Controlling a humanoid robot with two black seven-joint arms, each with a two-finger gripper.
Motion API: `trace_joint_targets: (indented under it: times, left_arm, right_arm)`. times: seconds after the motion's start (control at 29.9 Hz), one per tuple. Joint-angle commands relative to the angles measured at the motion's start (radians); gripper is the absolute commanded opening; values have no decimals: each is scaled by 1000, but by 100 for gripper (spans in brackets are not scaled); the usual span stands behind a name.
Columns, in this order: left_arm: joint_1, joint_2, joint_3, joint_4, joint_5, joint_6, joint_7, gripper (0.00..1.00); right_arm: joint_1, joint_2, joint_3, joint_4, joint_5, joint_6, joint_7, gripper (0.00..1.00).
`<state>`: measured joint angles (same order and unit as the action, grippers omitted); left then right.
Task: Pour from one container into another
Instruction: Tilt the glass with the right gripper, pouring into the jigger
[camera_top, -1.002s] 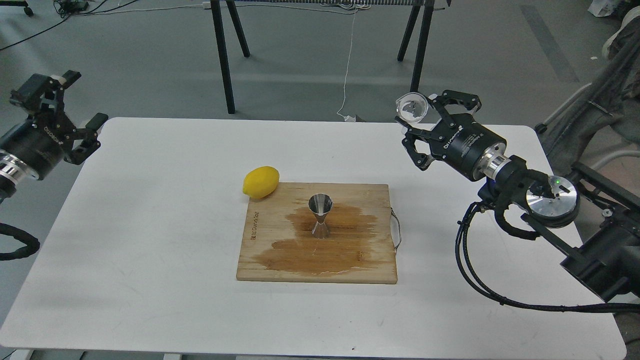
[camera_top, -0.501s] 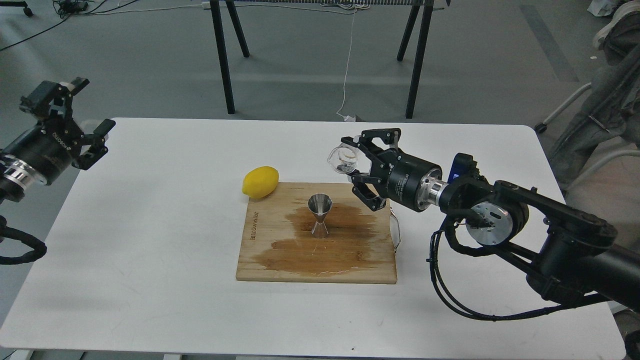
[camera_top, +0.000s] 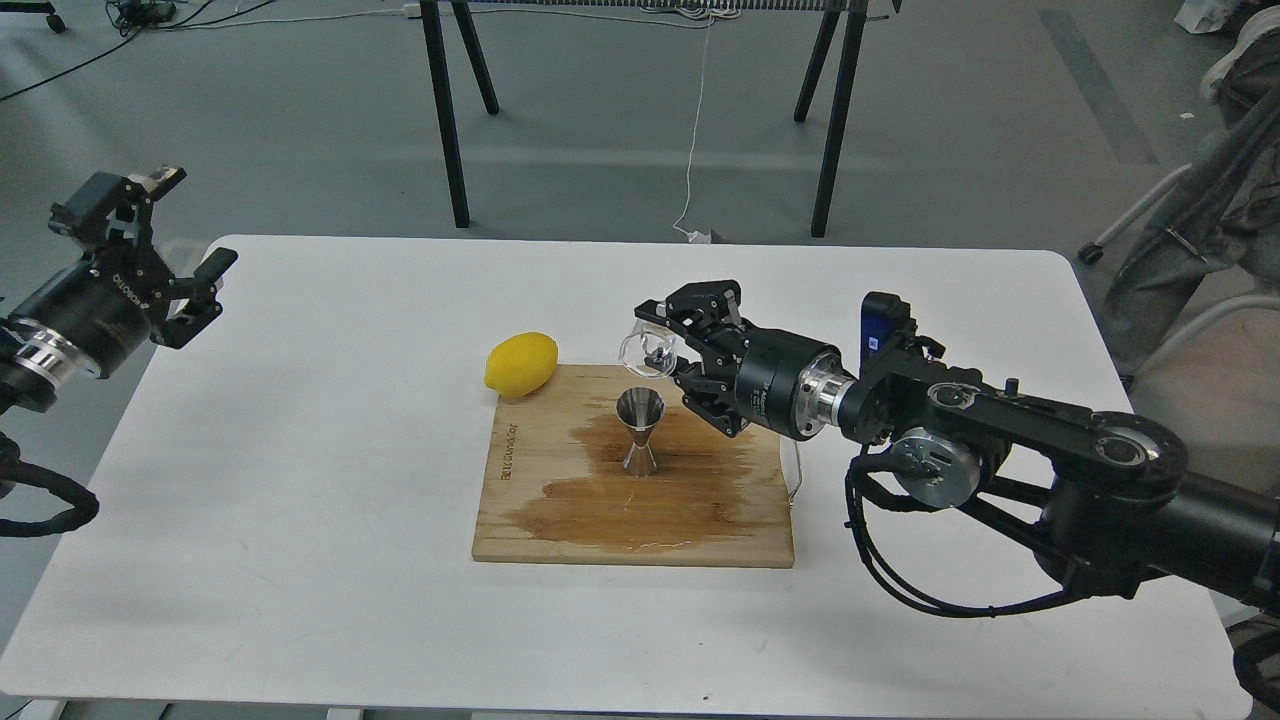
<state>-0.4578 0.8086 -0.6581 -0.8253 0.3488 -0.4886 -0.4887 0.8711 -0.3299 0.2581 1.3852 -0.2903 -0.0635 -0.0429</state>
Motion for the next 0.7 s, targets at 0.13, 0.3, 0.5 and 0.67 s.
trace_joint_targets:
  times: [0.13,0.3,0.5,0.67]
  left_arm:
    - [1,0,0,0,-1,0,0,100]
    - [2,0,0,0,-1,0,0,100]
    - [2,0,-2,0,-1,0,0,100]
    - [13,0,-2,0,-1,0,0,100]
  right_arm:
    - [11,0,-33,-2,-78,-33,3,35]
    - [11,2,-34,-11,-107,-36,8,35]
    - [9,2,-34,-24,-112,-36,12,35]
    - [9,48,-43,-58,-130,-36,12,35]
